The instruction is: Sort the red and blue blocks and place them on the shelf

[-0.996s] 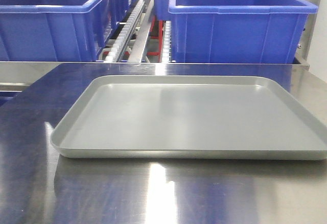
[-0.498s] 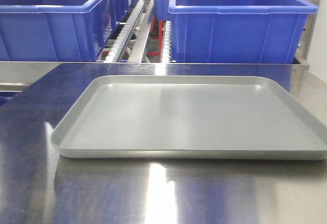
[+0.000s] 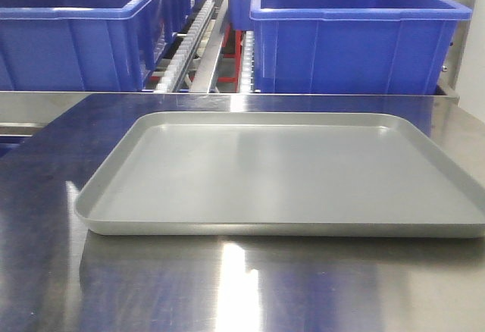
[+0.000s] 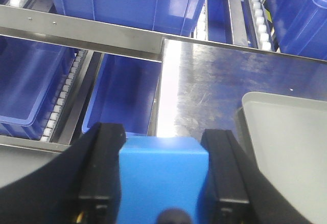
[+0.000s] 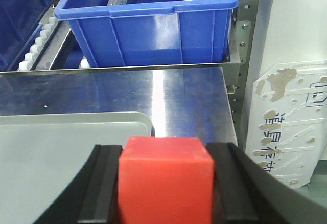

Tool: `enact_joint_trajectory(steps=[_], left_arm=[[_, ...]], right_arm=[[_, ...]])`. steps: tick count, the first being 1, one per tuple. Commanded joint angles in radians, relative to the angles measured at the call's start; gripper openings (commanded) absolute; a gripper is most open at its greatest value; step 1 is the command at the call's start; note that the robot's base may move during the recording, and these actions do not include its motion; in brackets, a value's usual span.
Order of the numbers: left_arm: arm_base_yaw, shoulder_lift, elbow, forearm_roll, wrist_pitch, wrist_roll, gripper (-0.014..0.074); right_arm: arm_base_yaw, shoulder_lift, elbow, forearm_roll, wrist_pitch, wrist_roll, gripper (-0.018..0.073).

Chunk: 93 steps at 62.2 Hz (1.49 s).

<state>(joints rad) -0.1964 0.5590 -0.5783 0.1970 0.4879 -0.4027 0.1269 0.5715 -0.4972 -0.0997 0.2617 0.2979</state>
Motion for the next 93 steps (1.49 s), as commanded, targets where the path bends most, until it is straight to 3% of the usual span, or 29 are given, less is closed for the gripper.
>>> enact_joint_trajectory(steps=[1,93], left_arm=[[0.002,-0.001,-0.029,0.008,-0.085,-0.01,0.0135],[0.002,-0.001,-0.029,0.008,-0.085,-0.01,0.0135]], right_arm=[[-0.006,-0.004,-0.03,-0.014,-0.09,-0.006,0.0056],[-0.006,-0.004,-0.03,-0.014,-0.09,-0.006,0.0056]])
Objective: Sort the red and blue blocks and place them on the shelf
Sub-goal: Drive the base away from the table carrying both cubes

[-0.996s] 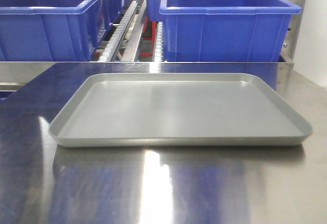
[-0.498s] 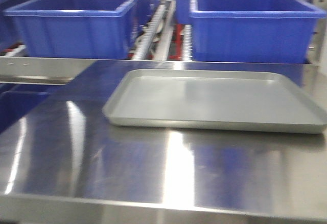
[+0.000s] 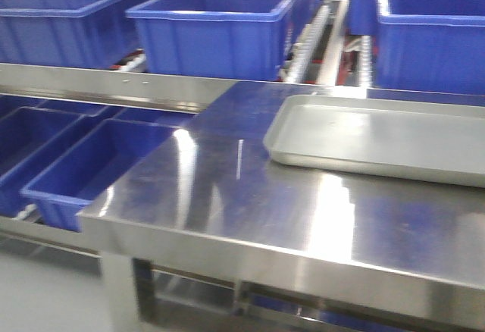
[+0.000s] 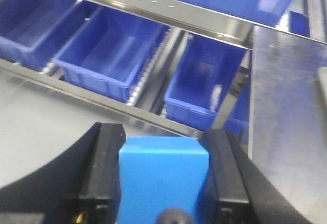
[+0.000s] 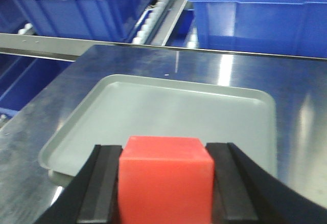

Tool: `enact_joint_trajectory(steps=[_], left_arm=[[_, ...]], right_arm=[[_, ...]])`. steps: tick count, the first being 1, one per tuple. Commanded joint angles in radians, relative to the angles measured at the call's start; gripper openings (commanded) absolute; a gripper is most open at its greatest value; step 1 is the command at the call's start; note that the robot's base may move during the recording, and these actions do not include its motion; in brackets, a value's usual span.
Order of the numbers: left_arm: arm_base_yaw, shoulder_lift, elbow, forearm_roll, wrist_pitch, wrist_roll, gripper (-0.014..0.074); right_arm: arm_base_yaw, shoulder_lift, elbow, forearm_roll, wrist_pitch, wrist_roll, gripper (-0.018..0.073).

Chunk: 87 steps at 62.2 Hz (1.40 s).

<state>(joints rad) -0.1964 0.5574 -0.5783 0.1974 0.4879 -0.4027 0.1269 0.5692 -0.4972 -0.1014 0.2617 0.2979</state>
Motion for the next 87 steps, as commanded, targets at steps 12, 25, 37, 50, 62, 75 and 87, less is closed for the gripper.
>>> enact_joint_trajectory(steps=[12,25,37,50,62,75,87], left_arm=[[0.002,0.001,-0.029,0.007,-0.085,-0.01,0.0135],[0.002,0.001,-0.029,0.007,-0.085,-0.01,0.0135],[0.002,0.001,-0.029,0.007,-0.085,-0.01,0.0134],[0.002,0.001,-0.029,0.007,-0.085,-0.01,0.0135],[0.002,0.001,-0.029,0.007,-0.085,-0.01,0.0135],[0.002,0.001,-0.029,0.007,-0.085,-0.01,0.0135],[0.002,0.001,-0.029,0.007,-0.085,-0.01,0.0134]], right_arm=[[-0.006,-0.002,-0.03,-0.013,-0.09,-0.006,0.0056],[-0.006,-0.002,-0.03,-0.013,-0.09,-0.006,0.0056],[-0.006,-0.002,-0.03,-0.013,-0.09,-0.006,0.0056],[-0.006,-0.002,-0.03,-0.013,-0.09,-0.006,0.0056],[-0.006,-0.002,-0.03,-0.013,-0.09,-0.006,0.0056],[-0.006,-0.002,-0.03,-0.013,-0.09,-0.006,0.0056],[-0.006,-0.002,-0.03,-0.013,-0.09,-0.006,0.0056]])
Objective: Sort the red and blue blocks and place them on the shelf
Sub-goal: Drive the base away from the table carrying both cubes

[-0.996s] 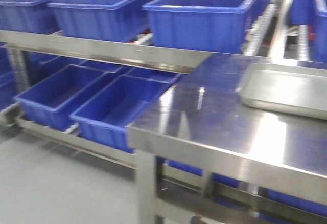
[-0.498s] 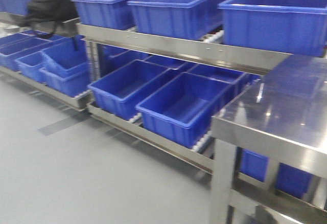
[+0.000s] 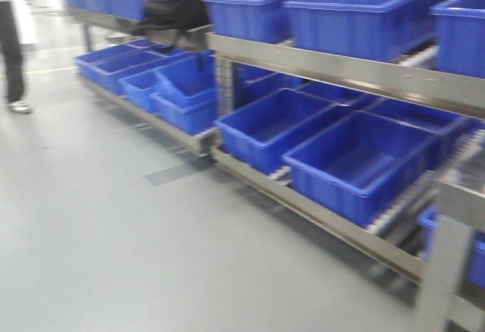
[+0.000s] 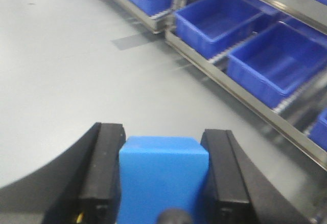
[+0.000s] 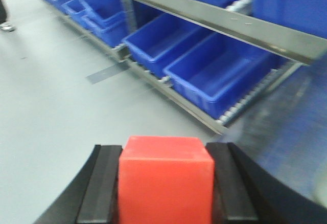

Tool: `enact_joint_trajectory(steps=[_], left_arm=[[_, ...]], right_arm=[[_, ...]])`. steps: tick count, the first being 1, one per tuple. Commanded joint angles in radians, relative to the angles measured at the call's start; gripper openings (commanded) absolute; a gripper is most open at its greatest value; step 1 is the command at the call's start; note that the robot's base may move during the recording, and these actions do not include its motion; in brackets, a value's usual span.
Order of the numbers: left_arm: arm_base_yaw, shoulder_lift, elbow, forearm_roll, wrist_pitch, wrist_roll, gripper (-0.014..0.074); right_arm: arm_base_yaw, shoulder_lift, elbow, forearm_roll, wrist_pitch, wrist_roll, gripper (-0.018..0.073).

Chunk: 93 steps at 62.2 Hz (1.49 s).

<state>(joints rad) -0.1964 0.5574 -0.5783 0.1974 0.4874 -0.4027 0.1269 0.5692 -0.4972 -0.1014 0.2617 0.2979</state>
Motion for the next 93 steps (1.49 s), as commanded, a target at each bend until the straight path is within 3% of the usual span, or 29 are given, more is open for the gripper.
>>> enact_joint_trajectory(steps=[1,93], left_arm=[[0.002,0.001,-0.029,0.007,-0.085,-0.01,0.0135],[0.002,0.001,-0.029,0.007,-0.085,-0.01,0.0134]], right_arm=[[-0.006,-0.002,-0.03,-0.013,-0.09,-0.006,0.0056],[-0.006,-0.002,-0.03,-0.013,-0.09,-0.006,0.0056]])
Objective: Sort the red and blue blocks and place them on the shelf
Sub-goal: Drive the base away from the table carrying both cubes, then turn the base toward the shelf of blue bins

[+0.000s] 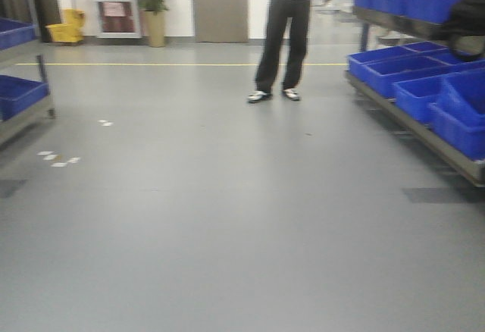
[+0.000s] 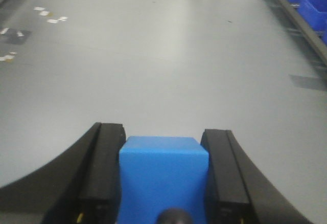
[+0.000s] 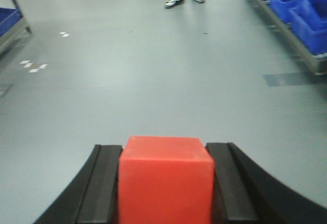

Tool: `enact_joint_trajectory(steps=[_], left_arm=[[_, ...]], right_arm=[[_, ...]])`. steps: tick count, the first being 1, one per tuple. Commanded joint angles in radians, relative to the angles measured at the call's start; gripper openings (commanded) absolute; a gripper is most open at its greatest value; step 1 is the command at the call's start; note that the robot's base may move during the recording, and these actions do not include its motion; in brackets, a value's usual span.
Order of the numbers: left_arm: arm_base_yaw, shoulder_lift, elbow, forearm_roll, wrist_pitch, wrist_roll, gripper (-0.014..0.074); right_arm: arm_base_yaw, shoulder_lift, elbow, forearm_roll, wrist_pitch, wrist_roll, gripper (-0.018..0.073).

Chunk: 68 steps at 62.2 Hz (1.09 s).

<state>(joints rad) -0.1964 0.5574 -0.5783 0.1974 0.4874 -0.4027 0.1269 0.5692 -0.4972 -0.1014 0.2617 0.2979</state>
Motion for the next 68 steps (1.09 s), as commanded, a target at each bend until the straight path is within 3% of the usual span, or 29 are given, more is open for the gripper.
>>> enact_joint_trajectory(steps=[1,68], left_arm=[[0.002,0.001,-0.029,0.007,-0.085,-0.01,0.0135],[0.002,0.001,-0.029,0.007,-0.085,-0.01,0.0135]], right_arm=[[-0.006,-0.002,-0.03,-0.013,-0.09,-0.006,0.0056],[-0.006,-0.002,-0.03,-0.013,-0.09,-0.006,0.0056]])
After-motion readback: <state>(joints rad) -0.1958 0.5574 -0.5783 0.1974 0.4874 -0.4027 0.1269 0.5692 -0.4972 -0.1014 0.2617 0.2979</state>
